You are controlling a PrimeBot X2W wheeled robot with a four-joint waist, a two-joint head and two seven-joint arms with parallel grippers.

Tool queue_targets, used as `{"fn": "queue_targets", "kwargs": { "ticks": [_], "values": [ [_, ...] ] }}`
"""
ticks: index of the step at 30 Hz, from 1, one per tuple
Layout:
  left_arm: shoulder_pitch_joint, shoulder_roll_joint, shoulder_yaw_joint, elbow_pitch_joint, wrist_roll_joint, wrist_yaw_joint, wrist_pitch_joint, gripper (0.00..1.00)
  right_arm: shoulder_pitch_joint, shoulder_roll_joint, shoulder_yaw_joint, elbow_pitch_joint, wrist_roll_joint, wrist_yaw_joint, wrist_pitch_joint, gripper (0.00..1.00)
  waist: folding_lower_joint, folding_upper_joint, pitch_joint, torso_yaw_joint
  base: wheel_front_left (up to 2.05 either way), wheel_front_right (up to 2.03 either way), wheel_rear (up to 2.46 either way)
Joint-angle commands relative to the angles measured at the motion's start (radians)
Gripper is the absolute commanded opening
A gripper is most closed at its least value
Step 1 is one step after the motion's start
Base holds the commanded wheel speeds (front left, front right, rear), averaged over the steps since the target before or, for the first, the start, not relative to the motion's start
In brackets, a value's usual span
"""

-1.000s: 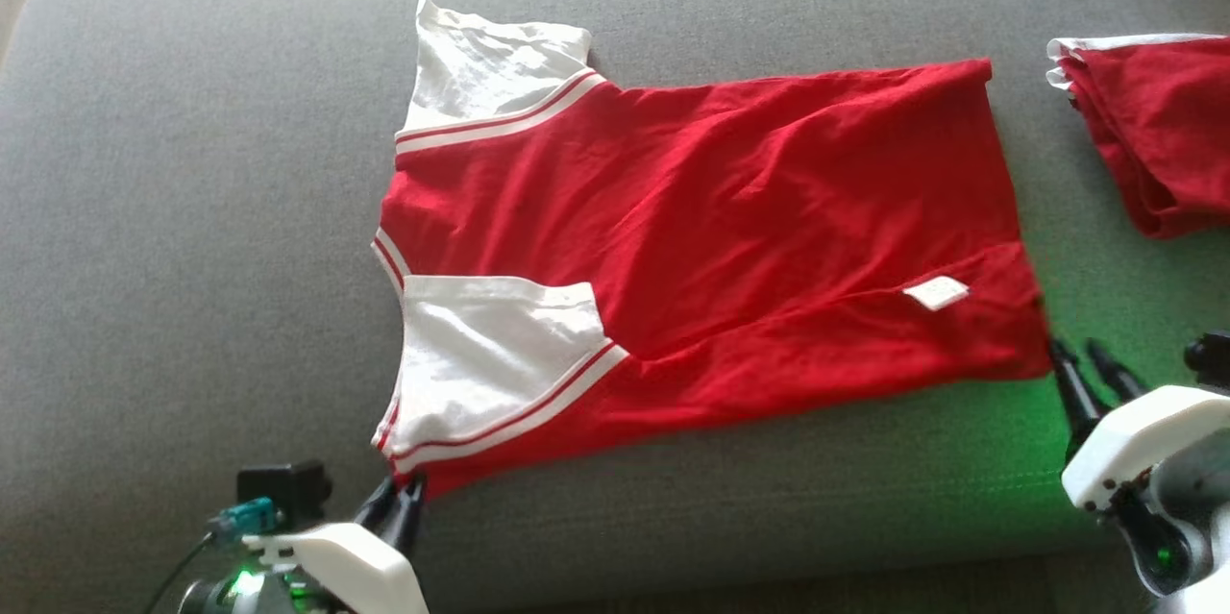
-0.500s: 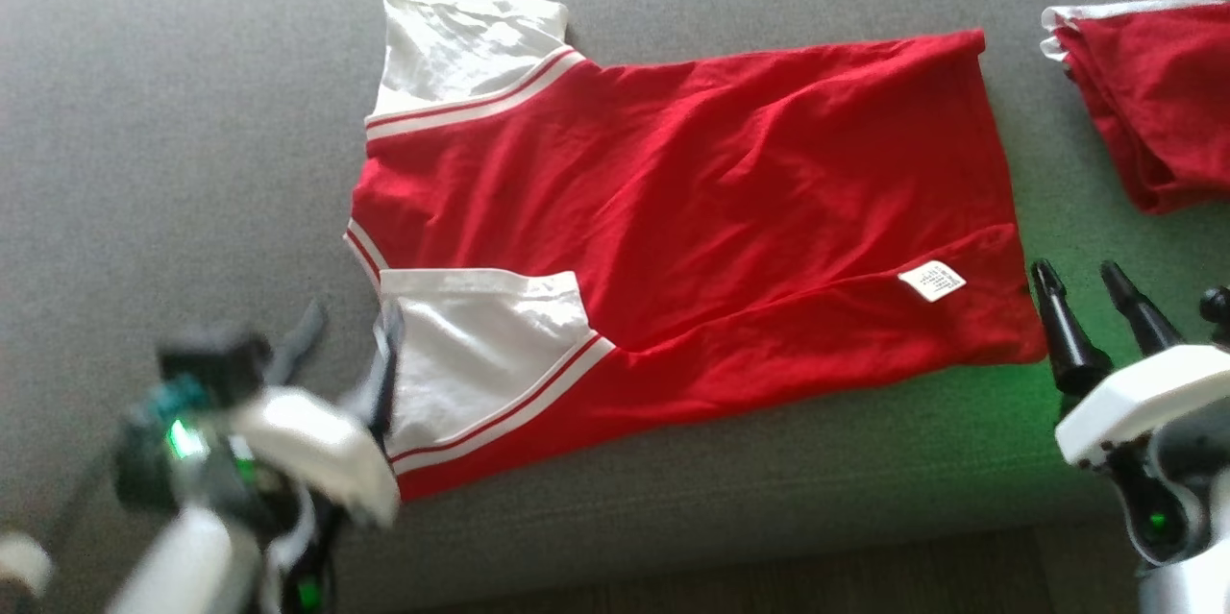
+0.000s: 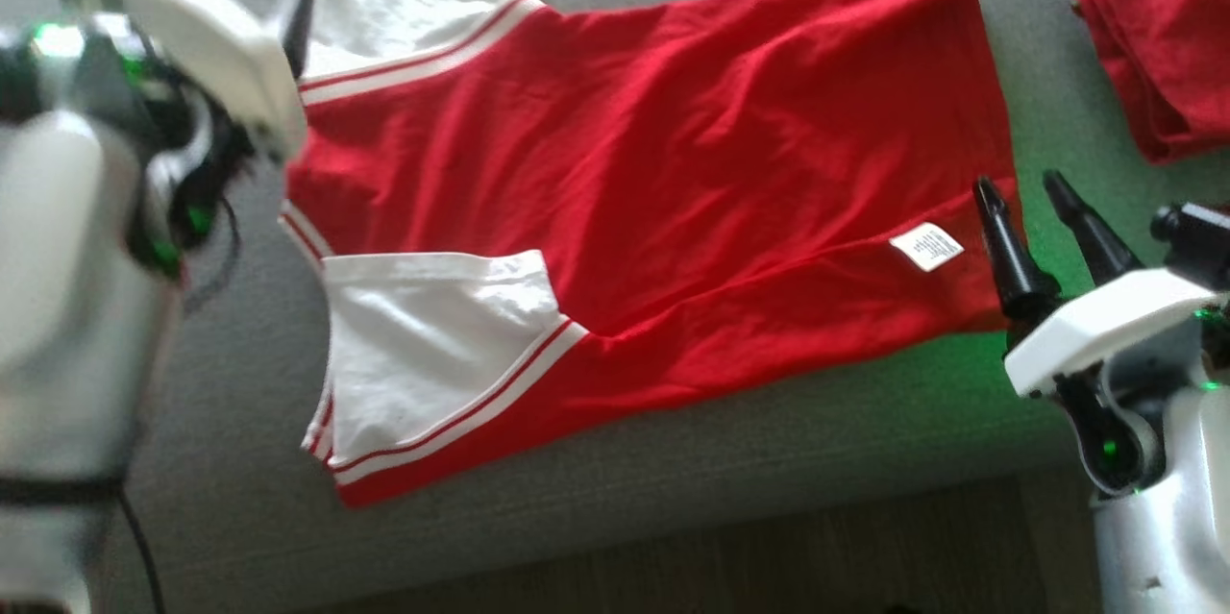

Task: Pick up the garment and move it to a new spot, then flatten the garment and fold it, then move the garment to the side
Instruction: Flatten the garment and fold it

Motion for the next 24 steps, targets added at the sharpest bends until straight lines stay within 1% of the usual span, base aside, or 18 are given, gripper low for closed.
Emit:
{"fn": "queue_targets", "kwargs": {
  "ticks": [1,6,11,16,21,24],
  "values": [
    [-0.048,0.048,0.032,-0.011,0.006,-0.004,0.014,1.00,-0.022,-0.010,0.024,-0.035,0.007,0.000,-0.012,1.00,-0.0002,0.0000,0.022,-0.021,0.00,0.00,0.00],
    [-0.213,0.066,0.018,0.176,0.021,-0.041,0.079,1.00,-0.056,-0.008,0.051,-0.020,0.016,0.000,-0.027,1.00,-0.0002,0.0000,0.064,-0.060,0.00,0.00,0.00],
    [-0.315,0.068,0.003,0.318,0.029,-0.067,0.114,1.00,-0.078,-0.004,0.068,0.002,0.028,0.000,-0.048,1.00,-0.0002,0.0000,0.100,-0.092,0.00,0.00,0.00],
    [-0.375,0.063,-0.009,0.416,0.035,-0.087,0.112,1.00,-0.096,-0.004,0.084,0.024,0.039,0.000,-0.069,1.00,-0.0002,0.0000,0.125,-0.114,0.00,0.00,0.00],
    [-0.413,0.060,-0.022,0.478,0.042,-0.106,0.092,1.00,-0.114,-0.008,0.095,0.042,0.047,0.000,-0.082,1.00,-0.0002,0.0000,0.138,-0.128,0.00,0.00,0.00],
    [-0.432,0.049,-0.029,0.521,0.040,-0.116,0.077,1.00,-0.125,-0.011,0.099,0.051,0.051,0.000,-0.089,1.00,-0.0002,0.0000,0.147,-0.132,0.00,0.00,0.00]
  ]
}}
